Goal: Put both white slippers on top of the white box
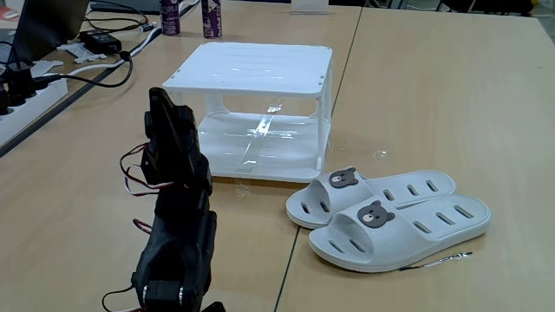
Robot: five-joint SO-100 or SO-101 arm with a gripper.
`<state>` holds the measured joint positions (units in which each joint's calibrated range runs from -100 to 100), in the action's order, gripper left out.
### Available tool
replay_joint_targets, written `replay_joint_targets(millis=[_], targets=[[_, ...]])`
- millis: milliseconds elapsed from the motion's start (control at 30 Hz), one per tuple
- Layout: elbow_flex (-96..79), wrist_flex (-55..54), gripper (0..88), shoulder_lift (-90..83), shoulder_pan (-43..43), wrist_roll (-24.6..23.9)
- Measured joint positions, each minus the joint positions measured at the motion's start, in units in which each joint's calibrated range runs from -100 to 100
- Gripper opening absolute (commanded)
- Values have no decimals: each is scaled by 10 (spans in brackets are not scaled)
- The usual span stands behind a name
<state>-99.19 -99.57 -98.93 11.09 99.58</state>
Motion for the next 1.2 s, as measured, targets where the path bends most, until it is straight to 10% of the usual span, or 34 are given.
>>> replay_joint_targets(millis=[533,1200], targets=[[-1,0,8,44,-16,0],[9,7,8,774,-37,0]])
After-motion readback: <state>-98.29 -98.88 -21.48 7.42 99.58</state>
